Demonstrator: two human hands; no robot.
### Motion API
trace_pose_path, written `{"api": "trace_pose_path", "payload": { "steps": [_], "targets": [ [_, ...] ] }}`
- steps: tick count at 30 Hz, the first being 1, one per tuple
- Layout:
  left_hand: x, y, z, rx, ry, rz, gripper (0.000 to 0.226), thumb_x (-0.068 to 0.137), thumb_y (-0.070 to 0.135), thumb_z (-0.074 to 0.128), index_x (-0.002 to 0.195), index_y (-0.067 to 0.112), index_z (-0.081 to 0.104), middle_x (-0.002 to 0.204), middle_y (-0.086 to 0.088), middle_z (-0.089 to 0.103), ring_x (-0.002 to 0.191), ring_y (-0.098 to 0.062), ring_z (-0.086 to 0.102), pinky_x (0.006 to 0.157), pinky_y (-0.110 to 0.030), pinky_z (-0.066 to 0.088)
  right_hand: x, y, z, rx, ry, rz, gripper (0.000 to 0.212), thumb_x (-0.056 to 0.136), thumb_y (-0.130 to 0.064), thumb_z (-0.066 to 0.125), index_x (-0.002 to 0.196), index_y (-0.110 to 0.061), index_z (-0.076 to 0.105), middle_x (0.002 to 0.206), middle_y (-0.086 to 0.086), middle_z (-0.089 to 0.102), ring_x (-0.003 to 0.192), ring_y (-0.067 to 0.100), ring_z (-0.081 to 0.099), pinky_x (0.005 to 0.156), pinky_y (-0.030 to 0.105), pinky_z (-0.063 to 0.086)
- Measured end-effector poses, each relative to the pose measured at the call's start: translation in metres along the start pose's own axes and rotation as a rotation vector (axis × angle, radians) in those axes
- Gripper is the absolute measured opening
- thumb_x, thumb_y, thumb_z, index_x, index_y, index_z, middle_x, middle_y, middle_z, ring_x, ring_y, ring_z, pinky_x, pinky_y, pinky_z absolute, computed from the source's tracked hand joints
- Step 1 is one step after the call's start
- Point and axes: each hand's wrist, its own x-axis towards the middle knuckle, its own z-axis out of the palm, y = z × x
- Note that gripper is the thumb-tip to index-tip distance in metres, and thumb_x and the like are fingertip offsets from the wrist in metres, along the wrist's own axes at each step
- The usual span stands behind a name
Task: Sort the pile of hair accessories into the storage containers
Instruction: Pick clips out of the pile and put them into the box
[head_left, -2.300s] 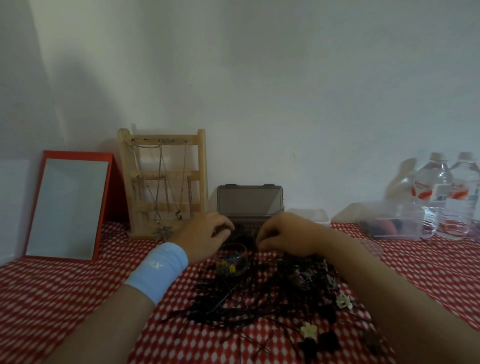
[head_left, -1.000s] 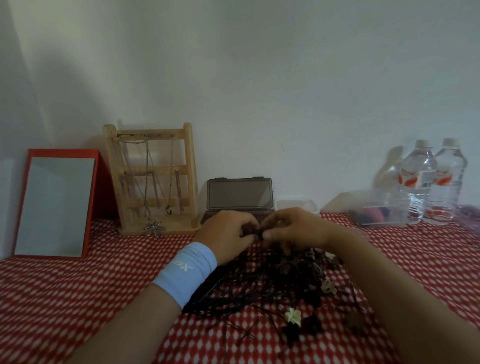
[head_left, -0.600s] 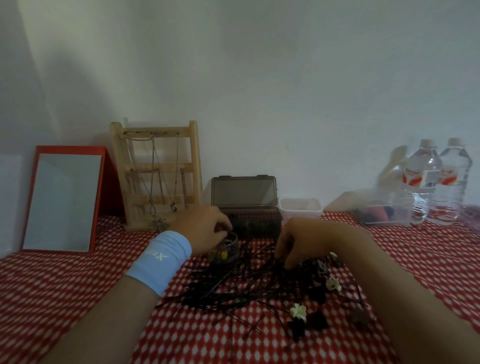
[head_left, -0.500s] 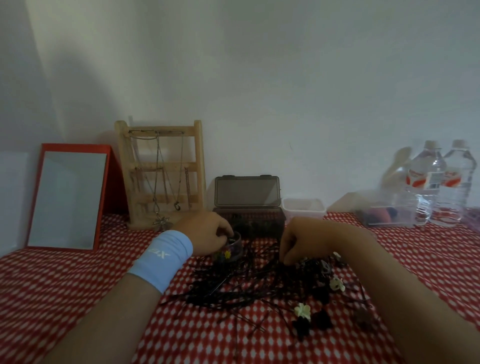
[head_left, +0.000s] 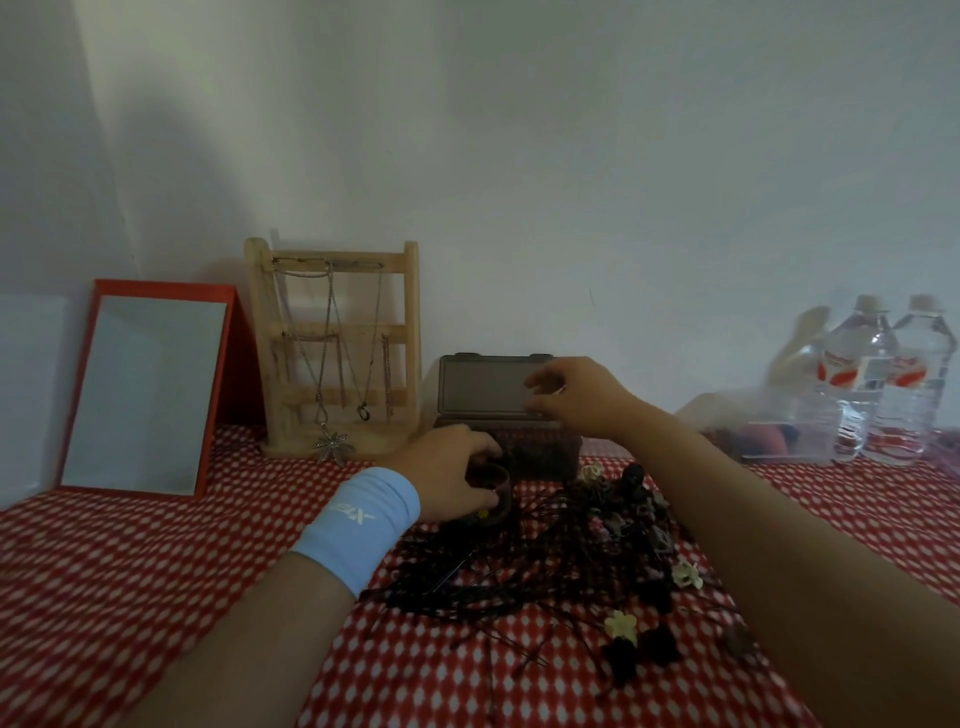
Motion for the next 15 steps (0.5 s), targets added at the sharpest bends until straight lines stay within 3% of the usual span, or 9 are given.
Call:
{"api": "trace_pose_path", "payload": {
  "steps": [3, 6, 8, 10, 12, 15],
  "targets": [
    [0.0, 0.005, 0.002, 0.095, 0.051, 0.05, 0.055, 0.086, 0.053, 0.062, 0.136, 0.034, 0.049, 0.129, 0.007, 0.048, 0.117, -0.014, 0.047, 0.096, -0.034, 0.046, -0.008, 0.001, -0.004, -0.044, -0.043, -0.035, 0.036, 0.088, -0.026, 0.076, 0.123, -0.022, 0.068, 0.113, -0.006, 0.068, 0.095, 0.007, 0.061, 0.086, 0.021, 0.045],
    [0.001, 0.013, 0.002, 0.153, 0.177, 0.11, 0.04, 0.088, 0.053, 0.058, 0.125, 0.038, 0.057, 0.121, 0.011, 0.052, 0.113, -0.012, 0.047, 0.092, -0.036, 0.046, -0.027, 0.005, -0.014, -0.141, -0.137, -0.099, 0.011, 0.087, -0.023, 0.076, 0.096, -0.029, 0.075, 0.096, -0.013, 0.072, 0.082, -0.002, 0.064, 0.077, 0.015, 0.048],
    [0.004, 0.022, 0.004, 0.144, 0.22, 0.161, 0.03, 0.09, 0.05, 0.056, 0.118, 0.04, 0.061, 0.115, 0.013, 0.056, 0.108, -0.011, 0.049, 0.088, -0.037, 0.048, -0.039, 0.011, -0.022, -0.215, -0.234, -0.093, 0.015, 0.084, -0.021, 0.078, 0.081, -0.035, 0.072, 0.083, -0.018, 0.07, 0.071, -0.007, 0.063, 0.068, 0.01, 0.045],
    [0.008, 0.033, 0.008, 0.101, 0.196, 0.201, 0.025, 0.092, 0.045, 0.056, 0.115, 0.038, 0.064, 0.112, 0.012, 0.06, 0.106, -0.01, 0.053, 0.087, -0.035, 0.049, -0.049, 0.02, -0.03, -0.255, -0.36, -0.056, 0.017, 0.079, -0.023, 0.082, 0.078, -0.038, 0.073, 0.076, -0.024, 0.07, 0.068, -0.009, 0.063, 0.069, 0.012, 0.045],
    [0.013, 0.046, 0.013, 0.069, 0.127, 0.223, 0.024, 0.093, 0.04, 0.057, 0.115, 0.034, 0.067, 0.111, 0.011, 0.062, 0.105, -0.012, 0.056, 0.089, -0.035, 0.049, -0.057, 0.028, -0.033, -0.298, -0.475, -0.004, 0.014, 0.076, -0.028, 0.084, 0.084, -0.037, 0.076, 0.082, -0.025, 0.07, 0.078, -0.007, 0.064, 0.077, 0.016, 0.046],
    [0.022, 0.063, 0.021, 0.1, 0.012, 0.257, 0.025, 0.094, 0.035, 0.057, 0.116, 0.032, 0.068, 0.113, 0.008, 0.063, 0.104, -0.016, 0.059, 0.088, -0.037, 0.051, -0.064, 0.036, -0.029, -0.363, -0.533, 0.028, 0.02, 0.076, -0.029, 0.085, 0.095, -0.03, 0.079, 0.089, -0.023, 0.07, 0.083, -0.006, 0.062, 0.08, 0.018, 0.047]
  ]
}}
